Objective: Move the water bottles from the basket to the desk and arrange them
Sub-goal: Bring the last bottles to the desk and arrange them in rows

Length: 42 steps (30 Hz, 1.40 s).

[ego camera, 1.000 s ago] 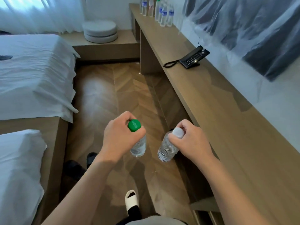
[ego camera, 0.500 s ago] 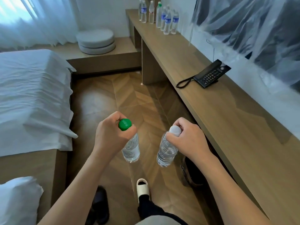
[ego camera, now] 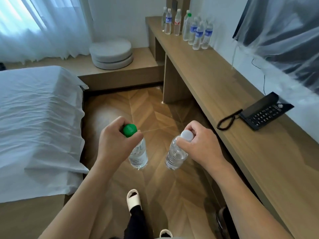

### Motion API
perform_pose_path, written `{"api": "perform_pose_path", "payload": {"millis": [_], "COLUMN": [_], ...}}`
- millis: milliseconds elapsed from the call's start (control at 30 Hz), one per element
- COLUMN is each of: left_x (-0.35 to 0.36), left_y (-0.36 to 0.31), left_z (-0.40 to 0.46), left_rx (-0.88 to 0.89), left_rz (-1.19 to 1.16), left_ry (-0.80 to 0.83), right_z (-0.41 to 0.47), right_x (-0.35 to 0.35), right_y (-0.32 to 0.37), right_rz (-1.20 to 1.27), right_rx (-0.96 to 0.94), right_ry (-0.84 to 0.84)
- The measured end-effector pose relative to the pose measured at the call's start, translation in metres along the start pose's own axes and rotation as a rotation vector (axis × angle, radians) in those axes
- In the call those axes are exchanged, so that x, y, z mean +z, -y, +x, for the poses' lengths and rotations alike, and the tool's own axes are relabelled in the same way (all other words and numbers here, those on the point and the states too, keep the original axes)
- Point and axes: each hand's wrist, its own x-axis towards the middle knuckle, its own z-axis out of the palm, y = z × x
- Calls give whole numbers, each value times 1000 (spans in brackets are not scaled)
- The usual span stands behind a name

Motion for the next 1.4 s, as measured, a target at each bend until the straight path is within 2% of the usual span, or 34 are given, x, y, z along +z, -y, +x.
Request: {"api": "perform_pose_path", "payload": {"millis": [367, 467, 700, 1000, 1200, 1400], "left_x": [2, 8, 40, 74, 108, 131], "left_y": [57, 63, 98, 99, 124, 145], "left_z": [233, 274, 410, 585, 702, 827], "left_rx": [84, 97, 69, 54, 30, 92], "left_rz": [-53, -35, -33, -7, -14, -25], "left_ry": [138, 136, 149, 115, 165, 295], "right_z": [199, 235, 378, 564, 684, 797], "right_x": [69, 76, 113, 127, 149, 173], "right_y": [59, 70, 73, 82, 85, 94], "right_rz": [-27, -8, -23, 8, 1, -17], "right_rx": [75, 75, 72, 73, 119, 183], "right_ry": [-73, -78, -57, -63, -75, -63]}}
